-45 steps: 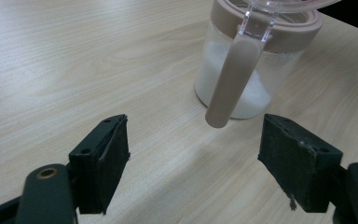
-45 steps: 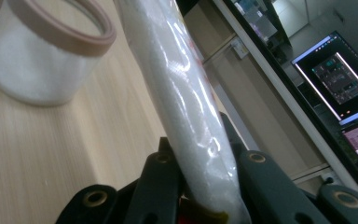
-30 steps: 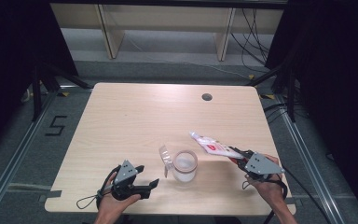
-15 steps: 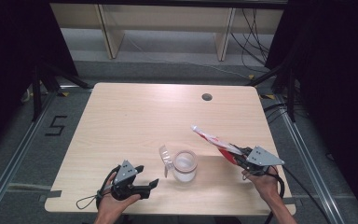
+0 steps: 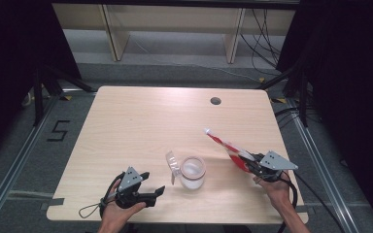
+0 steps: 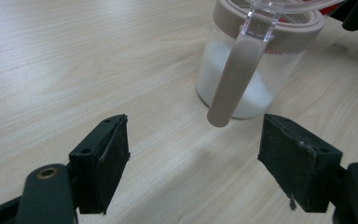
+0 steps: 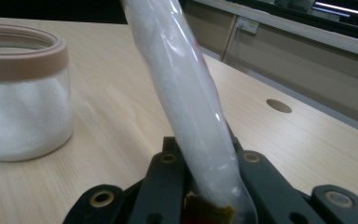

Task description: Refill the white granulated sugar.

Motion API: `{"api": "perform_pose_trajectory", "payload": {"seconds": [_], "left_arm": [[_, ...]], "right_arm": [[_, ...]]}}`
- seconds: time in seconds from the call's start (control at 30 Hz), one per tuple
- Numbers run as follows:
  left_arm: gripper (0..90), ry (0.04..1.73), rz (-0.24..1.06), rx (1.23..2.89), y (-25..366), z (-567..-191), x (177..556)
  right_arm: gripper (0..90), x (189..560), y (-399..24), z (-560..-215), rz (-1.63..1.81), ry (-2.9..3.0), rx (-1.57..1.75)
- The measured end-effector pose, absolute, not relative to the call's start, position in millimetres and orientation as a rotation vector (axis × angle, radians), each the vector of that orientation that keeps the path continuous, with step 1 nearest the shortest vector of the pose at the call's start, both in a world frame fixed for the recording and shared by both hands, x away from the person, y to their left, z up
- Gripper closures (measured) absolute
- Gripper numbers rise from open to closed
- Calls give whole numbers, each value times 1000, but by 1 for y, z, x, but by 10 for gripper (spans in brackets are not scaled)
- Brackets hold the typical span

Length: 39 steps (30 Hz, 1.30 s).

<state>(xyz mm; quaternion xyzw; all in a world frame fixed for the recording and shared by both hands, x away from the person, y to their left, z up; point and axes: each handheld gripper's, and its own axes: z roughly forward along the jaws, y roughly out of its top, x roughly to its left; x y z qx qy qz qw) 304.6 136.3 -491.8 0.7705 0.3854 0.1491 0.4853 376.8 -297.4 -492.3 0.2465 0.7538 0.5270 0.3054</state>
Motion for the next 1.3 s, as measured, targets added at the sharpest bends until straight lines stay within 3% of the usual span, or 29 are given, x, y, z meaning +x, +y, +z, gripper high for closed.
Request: {"api": "perform_pose_trajectory", "payload": {"seconds": [0.7,1.3], "left_arm": [[238,930,357,1877,136,-492,304],[239,944,352,1870,135,-493,304]], "right_arm": [[835,379,-321,-502,1538,1975,879],[811,365,-334,-493,1422,2011,1003]]}}
